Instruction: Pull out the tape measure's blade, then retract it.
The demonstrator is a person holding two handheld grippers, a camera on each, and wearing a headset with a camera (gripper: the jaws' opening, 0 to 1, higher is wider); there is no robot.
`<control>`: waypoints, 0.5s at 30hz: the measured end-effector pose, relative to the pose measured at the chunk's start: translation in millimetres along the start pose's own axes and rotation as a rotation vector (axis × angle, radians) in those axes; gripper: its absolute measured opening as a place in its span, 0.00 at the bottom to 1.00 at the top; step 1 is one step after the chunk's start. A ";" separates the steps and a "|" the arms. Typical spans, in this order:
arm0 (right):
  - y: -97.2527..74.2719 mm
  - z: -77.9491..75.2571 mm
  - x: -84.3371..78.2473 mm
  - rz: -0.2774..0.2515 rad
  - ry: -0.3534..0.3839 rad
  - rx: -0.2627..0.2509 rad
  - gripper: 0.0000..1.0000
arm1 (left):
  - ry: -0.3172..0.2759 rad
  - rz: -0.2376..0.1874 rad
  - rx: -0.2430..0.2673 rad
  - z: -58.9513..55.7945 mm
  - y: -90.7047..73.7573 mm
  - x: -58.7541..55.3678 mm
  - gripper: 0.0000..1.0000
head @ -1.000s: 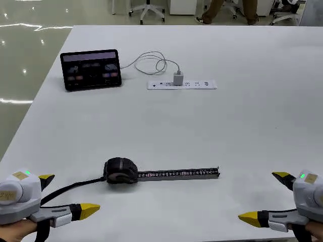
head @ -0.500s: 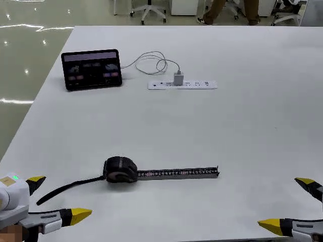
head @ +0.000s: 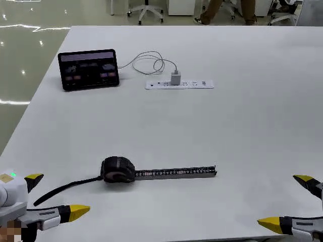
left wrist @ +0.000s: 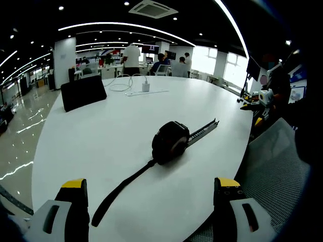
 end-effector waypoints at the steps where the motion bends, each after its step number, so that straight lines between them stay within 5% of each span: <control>1: 0.0 -0.6 0.5 0.002 -0.001 -0.001 1.00 | -0.003 -0.003 -0.002 -0.5 -0.1 0.9 1.00; 15: 5.0 3.3 4.7 0.003 -0.008 0.015 1.00 | 0.002 -0.002 -0.008 -1.1 5.3 10.0 1.00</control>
Point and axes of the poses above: the centre of the closed fingertips' face, and the gripper's own axes: y roughly forward along the fingers, z roughly to its left, x roughly out of its top, the point moved 1 cm from there along -y, roughly backward along the fingers, and after that the axes turned 12 degrees about y, right-handed, at the moved point
